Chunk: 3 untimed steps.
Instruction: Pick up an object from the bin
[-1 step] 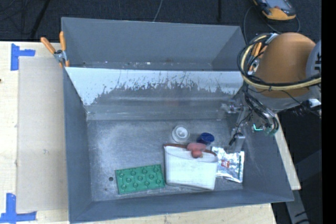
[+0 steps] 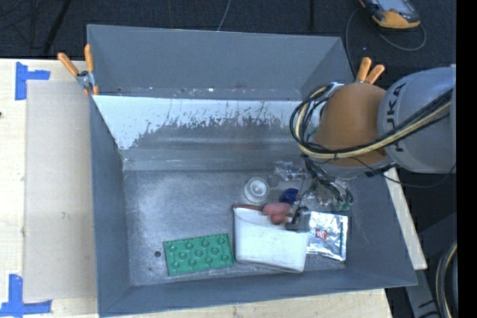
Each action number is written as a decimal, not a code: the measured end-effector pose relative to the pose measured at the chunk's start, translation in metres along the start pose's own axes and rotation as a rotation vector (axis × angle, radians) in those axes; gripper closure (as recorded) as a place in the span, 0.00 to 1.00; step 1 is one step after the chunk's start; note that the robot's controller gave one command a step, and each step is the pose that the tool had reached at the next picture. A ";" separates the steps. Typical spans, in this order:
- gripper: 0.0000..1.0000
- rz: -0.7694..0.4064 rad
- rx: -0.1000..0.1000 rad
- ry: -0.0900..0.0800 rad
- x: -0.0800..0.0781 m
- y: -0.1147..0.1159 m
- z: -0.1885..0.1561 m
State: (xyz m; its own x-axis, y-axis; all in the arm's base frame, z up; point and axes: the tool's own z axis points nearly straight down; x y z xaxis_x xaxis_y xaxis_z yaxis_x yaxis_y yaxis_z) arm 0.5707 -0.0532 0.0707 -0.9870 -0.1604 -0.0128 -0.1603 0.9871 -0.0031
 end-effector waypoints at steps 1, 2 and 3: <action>1.00 -0.002 -0.003 0.011 0.003 0.001 0.001; 1.00 0.001 -0.002 0.006 0.021 0.012 -0.006; 0.00 -0.001 0.002 -0.012 0.016 0.011 -0.009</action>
Offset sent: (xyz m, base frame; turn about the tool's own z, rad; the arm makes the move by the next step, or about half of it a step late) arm 0.0000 0.0000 0.0000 0.0000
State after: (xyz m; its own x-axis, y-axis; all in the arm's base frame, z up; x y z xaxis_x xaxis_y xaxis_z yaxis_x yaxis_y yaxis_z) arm 0.5534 -0.0444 0.0799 -0.9866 -0.1612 -0.0248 -0.1612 0.9869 -0.0049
